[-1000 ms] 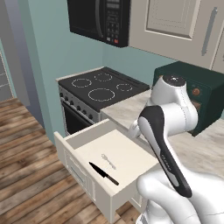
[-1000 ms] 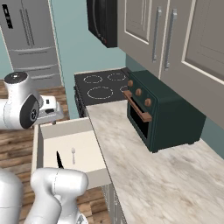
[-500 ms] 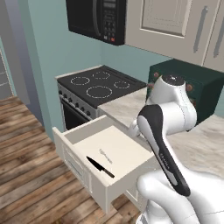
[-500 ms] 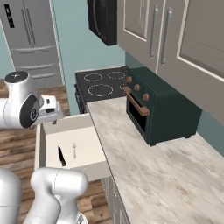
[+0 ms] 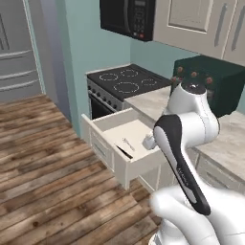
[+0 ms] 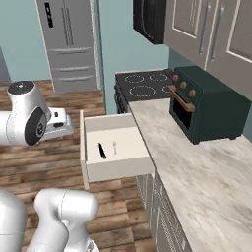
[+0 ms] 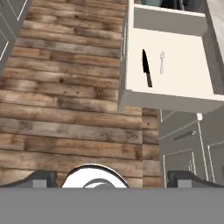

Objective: Pick up the metallic utensils from the counter and place them in the open drawer. Make sure not to pick up any wooden utensils.

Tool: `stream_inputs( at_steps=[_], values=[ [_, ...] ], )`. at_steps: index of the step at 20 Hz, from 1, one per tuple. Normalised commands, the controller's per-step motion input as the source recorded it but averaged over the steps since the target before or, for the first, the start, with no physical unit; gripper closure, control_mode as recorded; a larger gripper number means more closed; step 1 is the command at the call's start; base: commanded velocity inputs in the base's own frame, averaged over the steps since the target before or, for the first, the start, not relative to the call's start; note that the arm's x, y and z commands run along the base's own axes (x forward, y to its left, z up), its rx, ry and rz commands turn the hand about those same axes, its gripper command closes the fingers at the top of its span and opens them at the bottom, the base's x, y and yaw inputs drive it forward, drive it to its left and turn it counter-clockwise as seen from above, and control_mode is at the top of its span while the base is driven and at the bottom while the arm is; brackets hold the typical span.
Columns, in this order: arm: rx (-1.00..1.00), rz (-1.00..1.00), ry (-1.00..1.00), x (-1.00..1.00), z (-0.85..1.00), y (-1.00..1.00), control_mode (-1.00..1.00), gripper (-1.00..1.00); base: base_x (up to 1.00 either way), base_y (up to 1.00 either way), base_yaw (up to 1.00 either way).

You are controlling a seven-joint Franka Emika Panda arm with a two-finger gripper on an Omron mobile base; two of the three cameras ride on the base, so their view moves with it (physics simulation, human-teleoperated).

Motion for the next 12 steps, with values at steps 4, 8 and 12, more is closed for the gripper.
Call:
stream_inputs(
  at_steps=[4, 8, 12],
  values=[
    [0.0, 0.0, 0.0, 0.0, 0.0, 0.0, 1.0, -1.0, -0.17, 0.67, 0.58],
    [0.0, 0.0, 0.0, 0.0, 0.0, 0.0, 1.0, -1.0, -0.45, 0.9, 0.63],
    [0.0, 0.0, 0.0, 0.0, 0.0, 0.0, 1.0, -1.0, -0.42, 1.0, 0.74]
  ],
)
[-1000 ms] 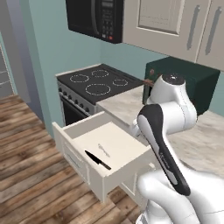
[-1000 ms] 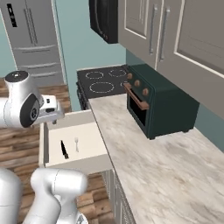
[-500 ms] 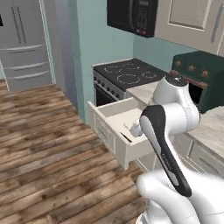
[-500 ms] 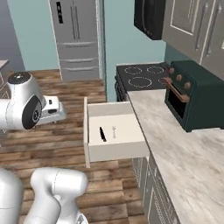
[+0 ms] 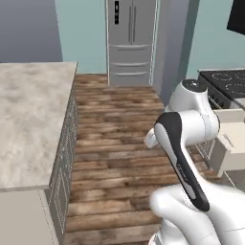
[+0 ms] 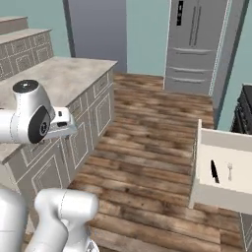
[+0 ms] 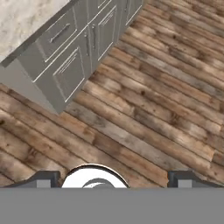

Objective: Pick up the metallic utensils from the counter and place them in the open drawer. Make sure not to pick up any wooden utensils.

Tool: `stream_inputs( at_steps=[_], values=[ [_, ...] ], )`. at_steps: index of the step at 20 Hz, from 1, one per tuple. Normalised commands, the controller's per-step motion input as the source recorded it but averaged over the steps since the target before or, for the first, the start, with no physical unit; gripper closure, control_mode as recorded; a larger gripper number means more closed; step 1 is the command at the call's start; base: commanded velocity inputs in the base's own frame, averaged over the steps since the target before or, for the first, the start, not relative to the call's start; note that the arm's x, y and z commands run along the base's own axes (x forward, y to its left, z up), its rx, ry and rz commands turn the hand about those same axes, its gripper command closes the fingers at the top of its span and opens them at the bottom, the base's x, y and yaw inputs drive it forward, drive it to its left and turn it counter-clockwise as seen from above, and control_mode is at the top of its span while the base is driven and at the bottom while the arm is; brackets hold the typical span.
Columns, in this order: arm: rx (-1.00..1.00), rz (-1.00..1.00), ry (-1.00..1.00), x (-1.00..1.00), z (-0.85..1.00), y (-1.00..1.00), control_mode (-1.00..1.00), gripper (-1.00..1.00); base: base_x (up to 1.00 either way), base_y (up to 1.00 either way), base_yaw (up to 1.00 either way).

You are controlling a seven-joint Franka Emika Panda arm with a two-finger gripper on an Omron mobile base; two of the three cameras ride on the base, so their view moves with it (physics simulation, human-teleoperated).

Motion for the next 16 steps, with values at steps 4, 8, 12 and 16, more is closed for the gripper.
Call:
stream_inputs(
  at_steps=[4, 8, 12, 16],
  values=[
    [0.0, 0.0, 0.0, 0.0, 0.0, 0.0, 1.0, -1.0, -0.1, 1.0, 0.8],
    [0.0, 0.0, 0.0, 0.0, 0.0, 0.0, 1.0, -1.0, 0.0, 1.0, 0.82],
    [0.0, 0.0, 0.0, 0.0, 0.0, 0.0, 1.0, -1.0, 0.0, 1.0, 0.83],
    [0.0, 0.0, 0.0, 0.0, 0.0, 0.0, 1.0, -1.0, 0.0, 1.0, 0.81]
  ],
)
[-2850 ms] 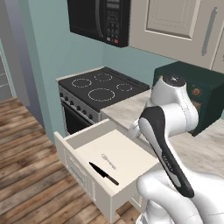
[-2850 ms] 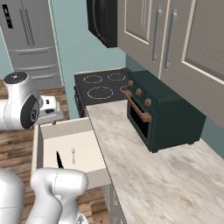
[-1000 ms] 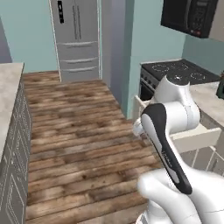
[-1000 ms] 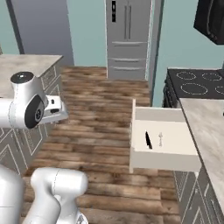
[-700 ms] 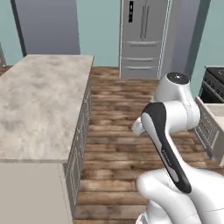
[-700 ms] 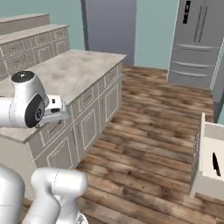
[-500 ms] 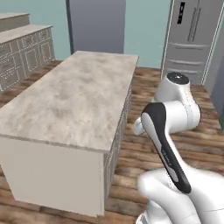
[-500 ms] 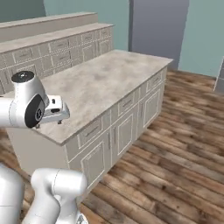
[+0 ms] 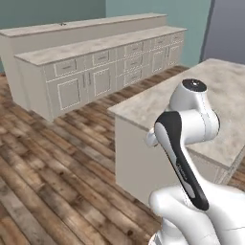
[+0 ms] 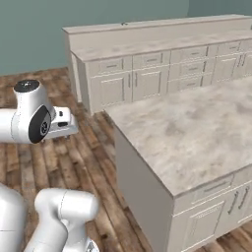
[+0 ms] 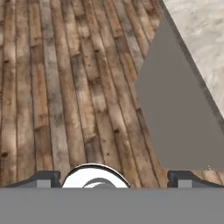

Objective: Pick up the metallic utensils from the counter and place them in the open drawer. Make sure not to pick up any wooden utensils.

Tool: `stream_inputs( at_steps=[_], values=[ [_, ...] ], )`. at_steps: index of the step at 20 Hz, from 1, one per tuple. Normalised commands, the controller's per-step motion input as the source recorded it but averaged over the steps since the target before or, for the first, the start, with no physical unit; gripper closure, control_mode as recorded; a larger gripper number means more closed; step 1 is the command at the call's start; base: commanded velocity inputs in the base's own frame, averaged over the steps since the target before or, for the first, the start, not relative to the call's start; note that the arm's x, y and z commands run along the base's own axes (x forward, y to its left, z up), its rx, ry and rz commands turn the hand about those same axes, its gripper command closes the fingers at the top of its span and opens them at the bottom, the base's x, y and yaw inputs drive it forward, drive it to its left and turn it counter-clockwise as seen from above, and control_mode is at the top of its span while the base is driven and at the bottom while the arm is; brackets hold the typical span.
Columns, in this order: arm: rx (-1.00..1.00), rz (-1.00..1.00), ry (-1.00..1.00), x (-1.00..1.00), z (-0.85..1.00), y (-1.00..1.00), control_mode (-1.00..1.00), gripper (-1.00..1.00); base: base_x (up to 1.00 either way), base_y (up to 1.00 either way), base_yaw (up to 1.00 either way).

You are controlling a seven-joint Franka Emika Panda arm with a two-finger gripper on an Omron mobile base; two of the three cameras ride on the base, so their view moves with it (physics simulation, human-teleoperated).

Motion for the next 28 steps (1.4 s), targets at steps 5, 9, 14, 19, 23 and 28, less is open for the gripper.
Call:
stream_inputs(
  at_steps=[5, 9, 14, 19, 23, 28],
  values=[
    [0.0, 0.0, 0.0, 0.0, 0.0, 0.0, 1.0, -1.0, 0.65, 1.0, 0.42],
    [0.0, 0.0, 0.0, 0.0, 0.0, 0.0, 1.0, -1.0, 1.0, 1.0, -0.06],
    [0.0, 0.0, 0.0, 0.0, 0.0, 0.0, 1.0, -1.0, 1.0, 1.0, -0.11],
    [0.0, 0.0, 0.0, 0.0, 0.0, 0.0, 1.0, -1.0, 1.0, 1.0, 0.04],
    [0.0, 0.0, 0.0, 0.0, 0.0, 0.0, 1.0, -1.0, 1.0, 1.0, 0.19],
    [0.0, 0.0, 0.0, 0.0, 0.0, 0.0, 1.0, -1.0, 0.82, 1.0, 0.27]
  ],
)
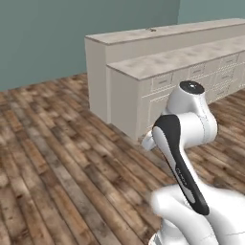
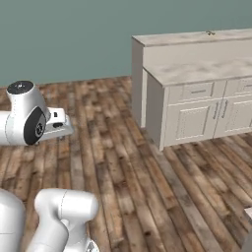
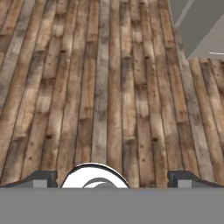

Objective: Pick up the metallic utensils from the counter and place them in the open drawer. Make sure not to pick up any wooden utensils.

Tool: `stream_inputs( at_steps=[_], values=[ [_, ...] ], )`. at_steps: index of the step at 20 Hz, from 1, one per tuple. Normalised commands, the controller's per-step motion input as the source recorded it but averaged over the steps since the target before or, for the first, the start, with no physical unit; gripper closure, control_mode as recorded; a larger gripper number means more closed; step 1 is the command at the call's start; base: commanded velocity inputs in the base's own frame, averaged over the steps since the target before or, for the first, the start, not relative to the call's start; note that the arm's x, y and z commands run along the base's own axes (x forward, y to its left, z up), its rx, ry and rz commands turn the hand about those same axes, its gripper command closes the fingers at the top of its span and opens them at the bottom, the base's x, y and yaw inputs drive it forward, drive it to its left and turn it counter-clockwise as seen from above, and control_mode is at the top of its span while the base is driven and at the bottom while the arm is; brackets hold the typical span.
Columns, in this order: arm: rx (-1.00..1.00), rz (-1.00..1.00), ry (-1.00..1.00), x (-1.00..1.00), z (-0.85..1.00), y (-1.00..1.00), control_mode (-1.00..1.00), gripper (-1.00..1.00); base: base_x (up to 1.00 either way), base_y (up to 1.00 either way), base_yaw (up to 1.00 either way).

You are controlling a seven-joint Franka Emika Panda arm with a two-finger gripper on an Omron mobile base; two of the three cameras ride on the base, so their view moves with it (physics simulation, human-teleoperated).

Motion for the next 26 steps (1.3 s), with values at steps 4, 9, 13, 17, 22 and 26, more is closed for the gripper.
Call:
stream_inputs(
  at_steps=[4, 9, 13, 17, 22, 26],
  values=[
    [0.0, 0.0, 0.0, 0.0, 0.0, 0.0, 1.0, -1.0, 0.92, 0.97, 0.2],
    [0.0, 0.0, 0.0, 0.0, 0.0, 0.0, 1.0, -1.0, 0.9, 0.31, -0.06],
    [0.0, 0.0, 0.0, 0.0, 0.0, 0.0, 1.0, -1.0, 0.99, 0.28, -0.14],
    [0.0, 0.0, 0.0, 0.0, 0.0, 0.0, 1.0, -1.0, 1.0, 0.53, -0.22],
    [0.0, 0.0, 0.0, 0.0, 0.0, 0.0, 1.0, -1.0, 1.0, 0.89, -0.42],
    [0.0, 0.0, 0.0, 0.0, 0.0, 0.0, 1.0, -1.0, 0.7, 0.74, -0.69]
  ],
)
